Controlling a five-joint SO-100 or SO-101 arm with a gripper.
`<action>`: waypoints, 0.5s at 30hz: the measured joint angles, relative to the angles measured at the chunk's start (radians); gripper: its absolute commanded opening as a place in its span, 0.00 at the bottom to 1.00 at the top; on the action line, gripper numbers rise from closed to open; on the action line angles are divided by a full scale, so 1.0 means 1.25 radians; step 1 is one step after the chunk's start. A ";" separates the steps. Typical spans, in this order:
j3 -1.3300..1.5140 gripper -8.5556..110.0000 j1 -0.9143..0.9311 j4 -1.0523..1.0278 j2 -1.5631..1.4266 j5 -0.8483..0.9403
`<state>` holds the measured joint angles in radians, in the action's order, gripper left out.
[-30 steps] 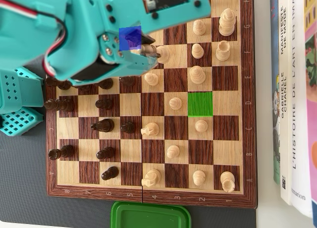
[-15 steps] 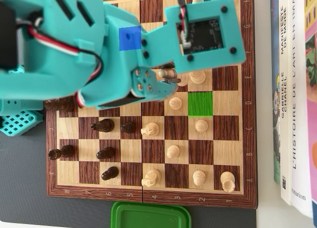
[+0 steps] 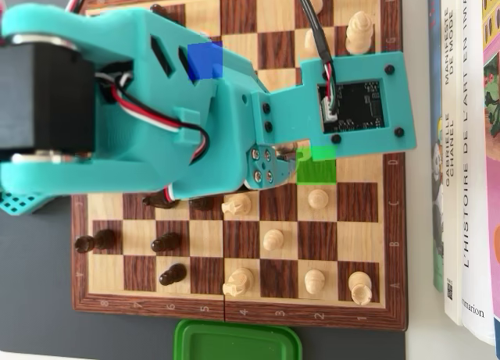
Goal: Play chess
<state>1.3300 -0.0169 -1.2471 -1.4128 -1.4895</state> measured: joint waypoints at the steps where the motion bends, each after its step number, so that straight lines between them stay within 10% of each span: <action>1: -0.001 0.11 0.002 0.000 0.005 0.000; 15: -0.059 0.11 0.023 0.000 0.112 0.000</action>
<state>1.2563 0.0123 -1.2471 -1.2732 -1.4895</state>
